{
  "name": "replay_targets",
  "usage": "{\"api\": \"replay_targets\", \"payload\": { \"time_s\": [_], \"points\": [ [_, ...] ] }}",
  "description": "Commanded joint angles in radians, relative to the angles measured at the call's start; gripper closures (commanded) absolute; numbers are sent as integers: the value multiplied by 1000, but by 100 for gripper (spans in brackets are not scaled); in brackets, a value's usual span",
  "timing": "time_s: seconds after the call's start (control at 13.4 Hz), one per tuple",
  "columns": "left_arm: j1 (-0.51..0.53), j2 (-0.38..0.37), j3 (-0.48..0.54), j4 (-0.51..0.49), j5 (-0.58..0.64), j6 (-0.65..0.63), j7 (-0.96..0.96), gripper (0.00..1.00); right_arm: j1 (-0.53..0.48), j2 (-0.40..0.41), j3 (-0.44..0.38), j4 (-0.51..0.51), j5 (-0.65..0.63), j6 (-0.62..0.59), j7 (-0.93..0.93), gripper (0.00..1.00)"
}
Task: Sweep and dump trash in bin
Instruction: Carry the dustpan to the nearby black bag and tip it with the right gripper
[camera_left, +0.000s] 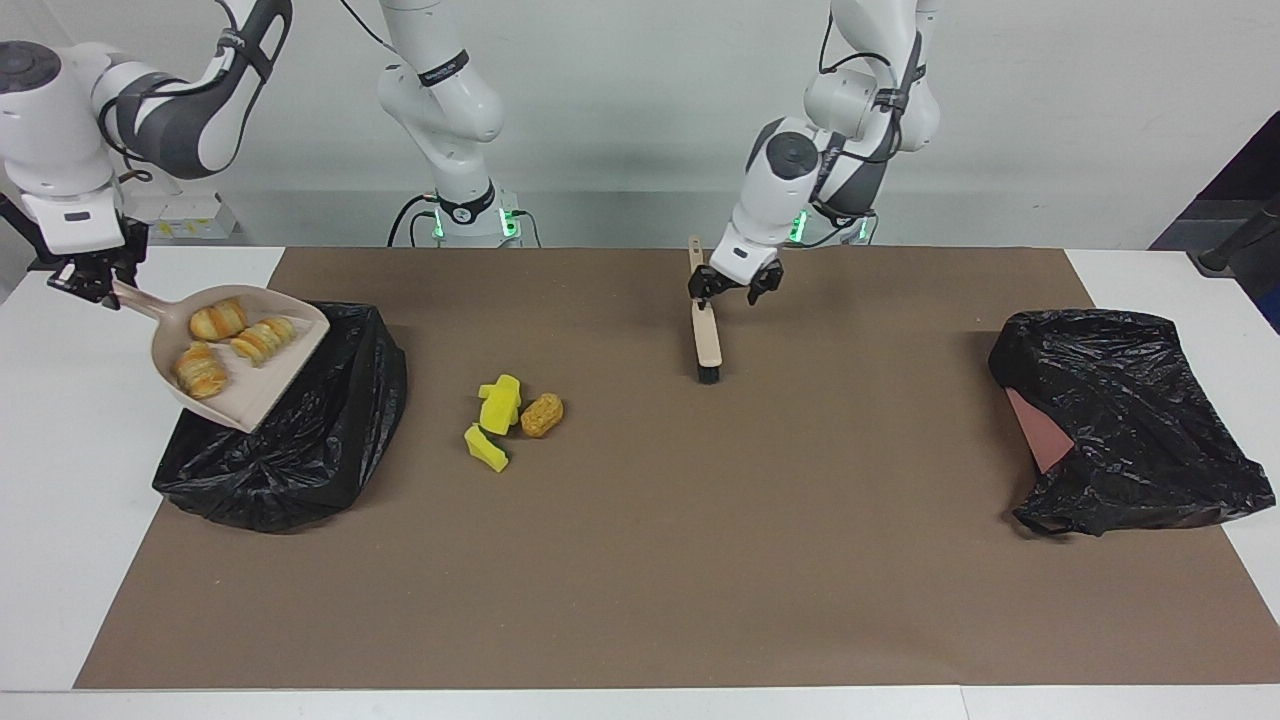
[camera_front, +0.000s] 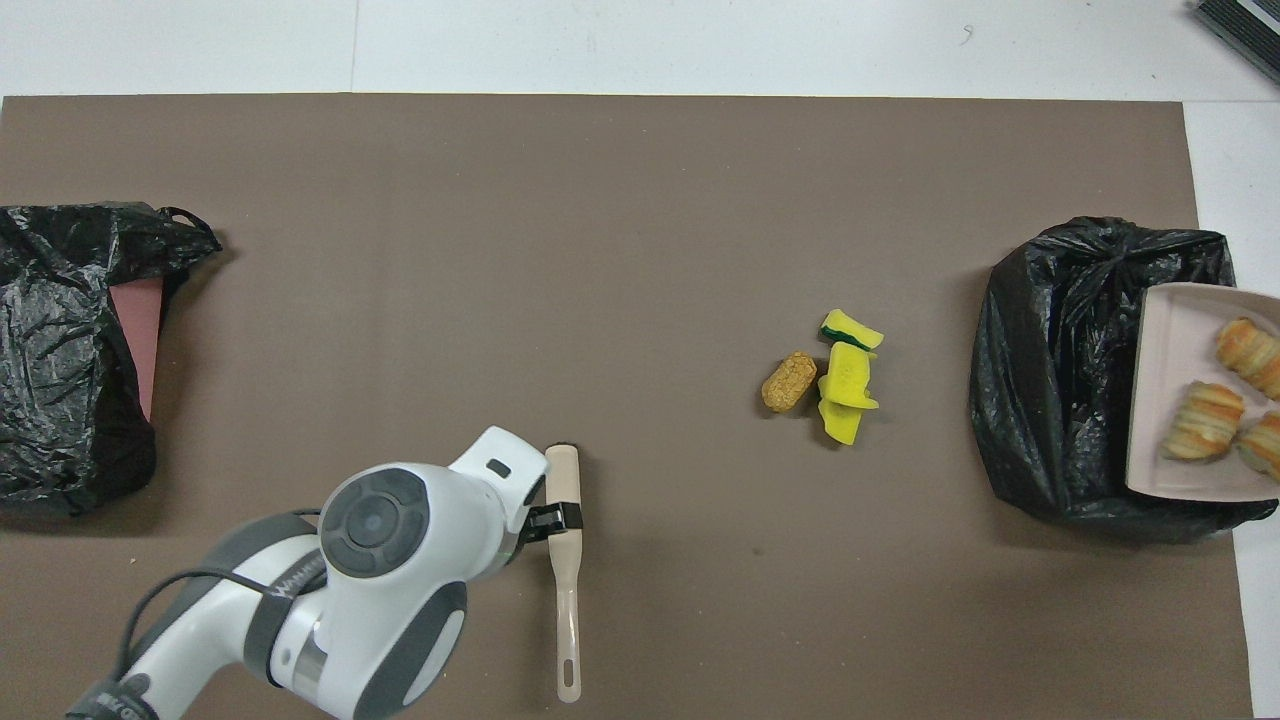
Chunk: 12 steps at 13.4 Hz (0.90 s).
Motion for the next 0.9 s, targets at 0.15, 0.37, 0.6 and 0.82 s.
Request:
{"api": "replay_targets", "payload": {
  "time_s": [0.15,0.37,0.6,0.82],
  "points": [
    [145,91,-4,161,93,-37,74,0,46,23,20,22,-182,117,-202,100],
    [273,111,-4,252,94,-95,247,0,92,23,20,22,-296,116,-203,100],
    [381,113,-4,368,90,-215,396,0,139,13,20,22,-410,108,-181,100],
    [470,159,-4,491,84,-314,494,0,155,-18,21,22,-474,87,-133,100]
  ]
}}
